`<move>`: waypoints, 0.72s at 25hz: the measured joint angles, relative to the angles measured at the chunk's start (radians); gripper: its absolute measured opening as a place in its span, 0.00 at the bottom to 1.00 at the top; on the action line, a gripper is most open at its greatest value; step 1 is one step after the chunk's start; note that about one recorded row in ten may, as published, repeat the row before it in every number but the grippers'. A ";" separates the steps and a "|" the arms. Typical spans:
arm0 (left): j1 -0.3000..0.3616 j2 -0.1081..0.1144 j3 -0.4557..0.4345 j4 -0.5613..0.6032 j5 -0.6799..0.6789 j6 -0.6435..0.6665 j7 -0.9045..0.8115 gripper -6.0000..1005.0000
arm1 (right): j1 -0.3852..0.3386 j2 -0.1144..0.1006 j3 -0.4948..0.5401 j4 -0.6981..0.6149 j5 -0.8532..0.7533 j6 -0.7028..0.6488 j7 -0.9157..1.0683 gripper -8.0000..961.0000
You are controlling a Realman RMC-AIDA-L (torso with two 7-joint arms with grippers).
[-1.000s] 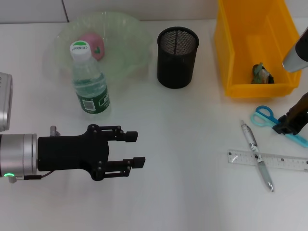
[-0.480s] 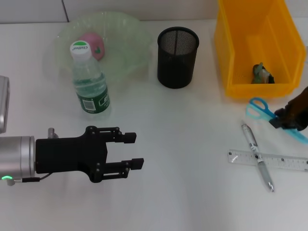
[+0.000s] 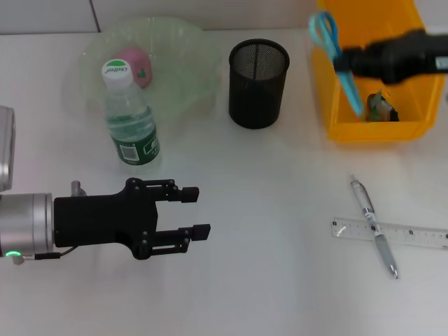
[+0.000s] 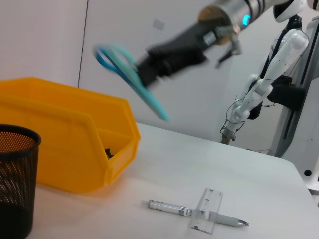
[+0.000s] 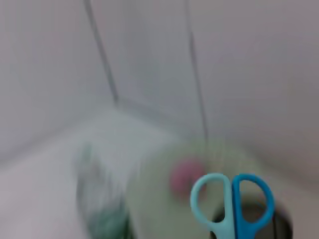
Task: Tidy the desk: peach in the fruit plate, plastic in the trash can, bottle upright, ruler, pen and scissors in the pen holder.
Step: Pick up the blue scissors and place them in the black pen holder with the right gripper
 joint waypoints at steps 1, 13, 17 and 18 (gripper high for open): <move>-0.001 -0.001 0.000 0.000 -0.001 -0.002 0.002 0.64 | 0.000 0.001 -0.002 0.040 0.055 0.048 -0.029 0.25; -0.002 -0.002 -0.002 0.000 -0.019 -0.004 0.003 0.64 | 0.240 0.006 -0.004 0.867 0.709 0.404 -0.785 0.29; -0.001 -0.003 -0.003 0.000 -0.028 -0.001 0.003 0.64 | 0.324 0.013 -0.004 0.983 0.732 0.507 -0.878 0.30; -0.001 -0.003 -0.003 0.000 -0.030 0.000 0.003 0.64 | 0.336 0.013 -0.004 1.001 0.732 0.522 -0.890 0.30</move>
